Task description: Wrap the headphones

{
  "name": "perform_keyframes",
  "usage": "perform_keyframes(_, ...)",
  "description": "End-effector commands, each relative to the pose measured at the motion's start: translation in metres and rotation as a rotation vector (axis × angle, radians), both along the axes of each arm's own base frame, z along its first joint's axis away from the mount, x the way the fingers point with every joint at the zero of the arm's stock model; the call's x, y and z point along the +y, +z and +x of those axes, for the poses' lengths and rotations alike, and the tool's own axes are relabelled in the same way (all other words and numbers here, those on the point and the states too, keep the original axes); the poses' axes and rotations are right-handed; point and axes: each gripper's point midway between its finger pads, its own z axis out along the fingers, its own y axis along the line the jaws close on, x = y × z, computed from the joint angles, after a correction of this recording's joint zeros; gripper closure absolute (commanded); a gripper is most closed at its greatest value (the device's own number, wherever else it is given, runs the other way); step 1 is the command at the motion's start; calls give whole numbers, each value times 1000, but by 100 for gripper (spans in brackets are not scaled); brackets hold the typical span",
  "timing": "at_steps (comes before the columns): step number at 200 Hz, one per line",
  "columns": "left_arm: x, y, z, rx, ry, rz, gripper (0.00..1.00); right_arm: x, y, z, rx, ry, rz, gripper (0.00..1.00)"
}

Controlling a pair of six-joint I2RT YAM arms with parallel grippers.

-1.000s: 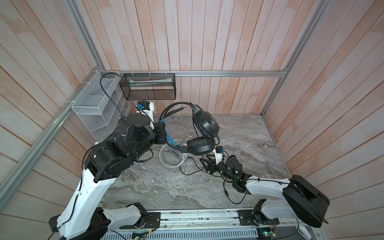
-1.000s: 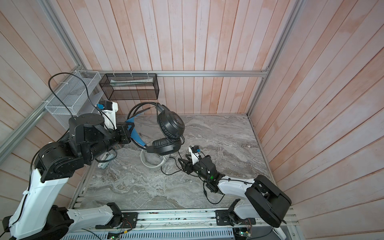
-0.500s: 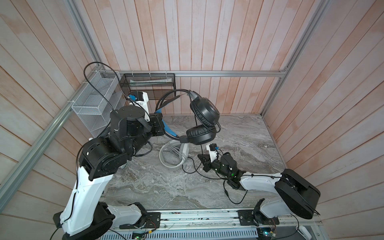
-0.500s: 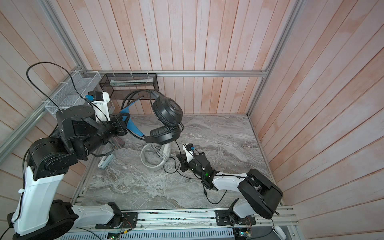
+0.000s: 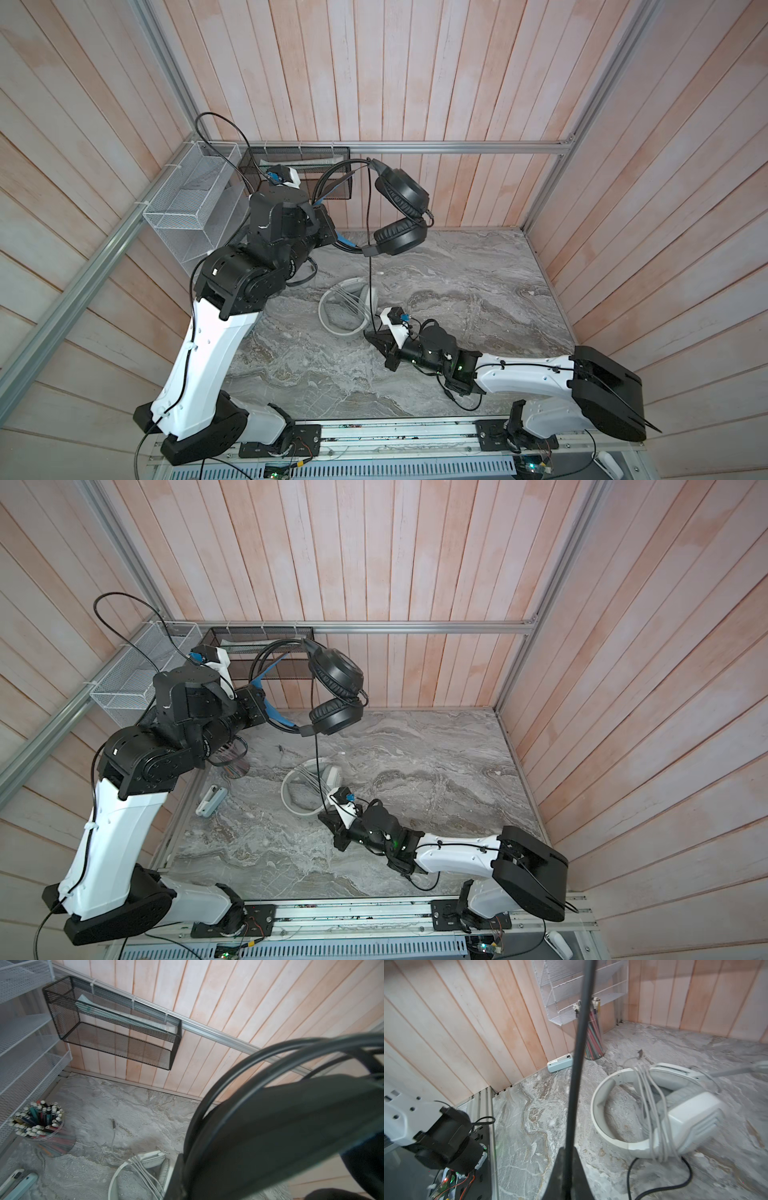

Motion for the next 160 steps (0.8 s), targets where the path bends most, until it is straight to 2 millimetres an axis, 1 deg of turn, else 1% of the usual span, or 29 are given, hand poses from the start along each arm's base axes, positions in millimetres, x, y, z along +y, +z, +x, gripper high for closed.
perform_keyframes(1, 15, 15, 10, -59, 39, -116, 100, 5, -6, -13, -52, 8, -81, 100)
perform_keyframes(24, 23, -3, 22, -38, 79, -98, 100, 9, 1, -30, -73, 59, -95, 100)
perform_keyframes(36, 26, -16, 28, -19, 100, -77, 100, 13, 3, -39, -87, 88, -121, 100)
perform_keyframes(39, 26, -19, 30, -15, 103, -75, 100, 15, 6, -40, -96, 90, -118, 100)
perform_keyframes(42, 26, -22, 31, -11, 104, -72, 100, 14, 2, -43, -96, 94, -143, 100)
perform_keyframes(49, 25, -28, 34, -2, 105, -65, 100, 15, 2, -46, -109, 101, -161, 100)
perform_keyframes(86, 25, -60, 45, 41, 132, -48, 100, 22, 12, -61, -141, 168, -192, 100)
perform_keyframes(102, 24, -67, 48, 60, 125, -69, 100, 24, 9, -64, -146, 184, -206, 100)
perform_keyframes(109, 23, -69, 49, 64, 119, -81, 100, 25, 4, -63, -146, 180, -215, 100)
perform_keyframes(121, 22, -68, 48, 67, 114, -96, 100, 25, -6, -59, -152, 164, -240, 100)
perform_keyframes(132, 21, -67, 48, 61, 106, -97, 100, 26, -11, -57, -150, 155, -256, 100)
perform_keyframes(147, 21, -69, 48, 61, 101, -78, 100, 27, -6, -61, -148, 177, -240, 100)
perform_keyframes(160, 21, -78, 48, 77, 101, -62, 100, 26, 4, -62, -160, 184, -225, 100)
